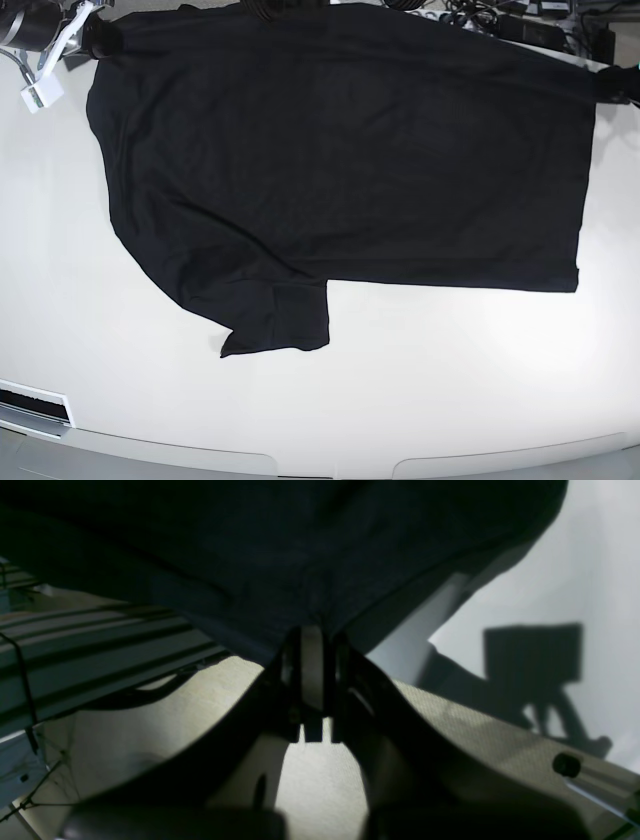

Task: Layout the t-shirt on the table in an organized manner, then fold the t-shirt properly
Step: 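Lower the shirt flat and open both grippers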

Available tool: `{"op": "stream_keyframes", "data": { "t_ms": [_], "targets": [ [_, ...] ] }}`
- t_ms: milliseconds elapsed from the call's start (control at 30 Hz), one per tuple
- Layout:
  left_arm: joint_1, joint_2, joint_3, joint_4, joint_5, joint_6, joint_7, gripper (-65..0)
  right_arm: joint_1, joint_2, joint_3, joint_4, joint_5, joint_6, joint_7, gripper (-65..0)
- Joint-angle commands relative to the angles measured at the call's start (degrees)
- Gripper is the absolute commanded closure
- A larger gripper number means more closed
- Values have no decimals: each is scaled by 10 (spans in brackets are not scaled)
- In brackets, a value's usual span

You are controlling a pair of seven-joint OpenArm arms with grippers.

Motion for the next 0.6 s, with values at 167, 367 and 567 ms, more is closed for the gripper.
{"op": "stream_keyframes", "data": {
  "t_ms": [167,367,567],
  "targets": [
    [-42,-14,-6,4,-8,-3,2,0,31,8,4,10,7,3,11,0],
    [-46,-14,-6,4,-8,-3,2,0,58,8,4,10,-17,3,36,0],
    [-46,-14,-6,4,63,-3,-51,0,58,8,4,10,-115,3,126,0]
  ]
}}
